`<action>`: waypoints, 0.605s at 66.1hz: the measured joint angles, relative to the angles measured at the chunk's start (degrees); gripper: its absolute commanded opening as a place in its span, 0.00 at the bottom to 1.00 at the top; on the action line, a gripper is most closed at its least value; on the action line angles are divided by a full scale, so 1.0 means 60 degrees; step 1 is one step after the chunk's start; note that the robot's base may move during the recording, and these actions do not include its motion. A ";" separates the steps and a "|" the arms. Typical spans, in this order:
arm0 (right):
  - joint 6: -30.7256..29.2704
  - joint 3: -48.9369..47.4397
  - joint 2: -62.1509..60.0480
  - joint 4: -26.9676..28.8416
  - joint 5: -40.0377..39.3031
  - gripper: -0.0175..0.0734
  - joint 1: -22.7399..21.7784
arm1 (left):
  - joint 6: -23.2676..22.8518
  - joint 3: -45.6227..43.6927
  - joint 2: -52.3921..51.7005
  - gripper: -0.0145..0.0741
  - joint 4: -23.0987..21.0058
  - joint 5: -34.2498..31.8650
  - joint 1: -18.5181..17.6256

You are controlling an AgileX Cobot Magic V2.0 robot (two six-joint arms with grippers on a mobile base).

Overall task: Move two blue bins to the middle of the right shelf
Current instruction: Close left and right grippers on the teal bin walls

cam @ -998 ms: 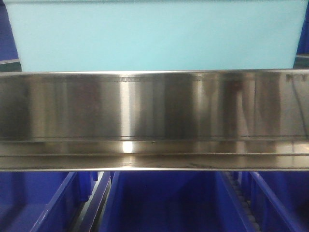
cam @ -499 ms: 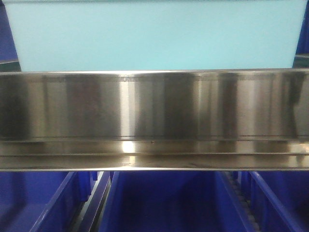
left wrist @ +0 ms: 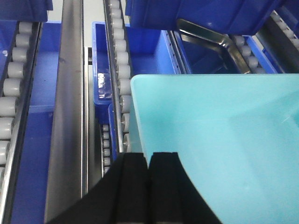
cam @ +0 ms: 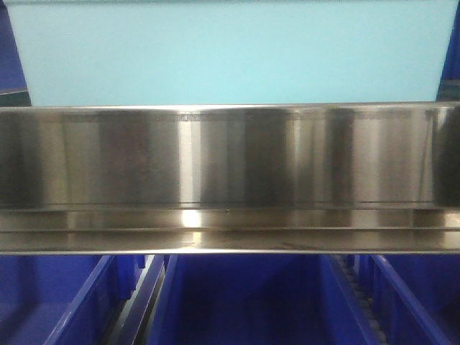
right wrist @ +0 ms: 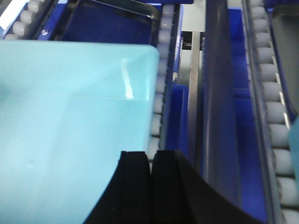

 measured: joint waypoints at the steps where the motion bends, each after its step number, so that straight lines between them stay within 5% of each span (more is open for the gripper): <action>1: 0.0000 -0.0068 0.0091 0.0000 0.0000 0.06 -0.0011 | 0.0000 0.0000 0.0021 0.10 0.0020 -0.0003 0.0000; 13: 0.0007 -0.0485 0.0670 0.0022 0.0042 0.53 0.0004 | 0.0000 0.0000 0.0272 0.52 0.0041 0.0019 0.0000; 29: 0.0048 -0.0485 0.1575 0.0403 0.0294 0.53 0.0004 | -0.0102 -0.0016 0.0948 0.40 0.0018 0.0325 0.0000; 40: 0.0185 -0.0485 0.2262 0.0586 0.0500 0.53 0.0004 | -0.0117 -0.0159 0.1783 0.41 -0.0090 0.0669 0.0017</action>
